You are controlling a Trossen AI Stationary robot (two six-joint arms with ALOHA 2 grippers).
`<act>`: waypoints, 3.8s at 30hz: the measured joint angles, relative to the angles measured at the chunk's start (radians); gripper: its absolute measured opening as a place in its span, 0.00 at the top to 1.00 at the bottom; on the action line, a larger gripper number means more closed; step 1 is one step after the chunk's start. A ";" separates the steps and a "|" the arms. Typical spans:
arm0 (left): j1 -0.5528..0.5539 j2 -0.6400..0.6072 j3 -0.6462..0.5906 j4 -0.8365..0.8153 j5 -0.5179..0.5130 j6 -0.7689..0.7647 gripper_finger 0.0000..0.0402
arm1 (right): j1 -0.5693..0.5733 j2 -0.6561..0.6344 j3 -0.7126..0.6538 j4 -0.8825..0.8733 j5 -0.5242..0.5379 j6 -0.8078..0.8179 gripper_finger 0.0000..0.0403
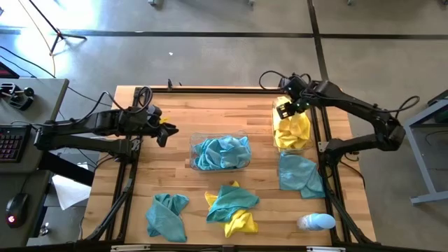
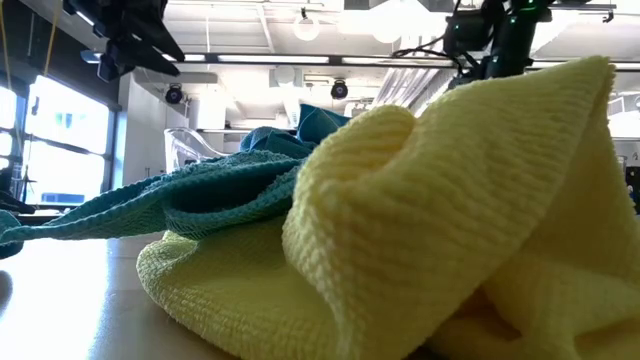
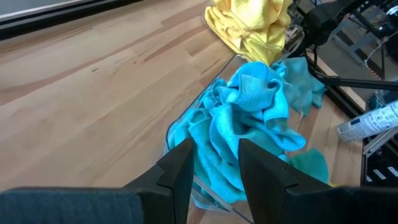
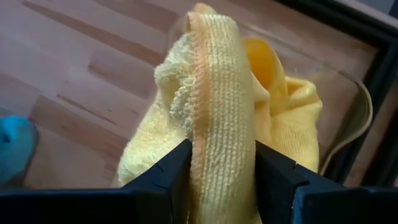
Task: Sort microfiber towel by color & place in baskets
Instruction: Put the yellow towel into the top transparent bin
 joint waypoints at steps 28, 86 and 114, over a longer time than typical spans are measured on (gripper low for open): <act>0.000 0.037 0.000 0.003 0.000 -0.009 0.72 | 0.000 0.004 -0.389 0.395 -0.008 0.063 0.66; 0.000 0.037 0.000 0.002 0.001 0.021 0.72 | 0.083 -0.028 -0.283 0.193 0.046 0.195 0.77; 0.000 0.037 0.000 0.002 0.001 0.009 0.72 | 0.140 -0.029 -0.061 0.153 0.215 0.088 0.70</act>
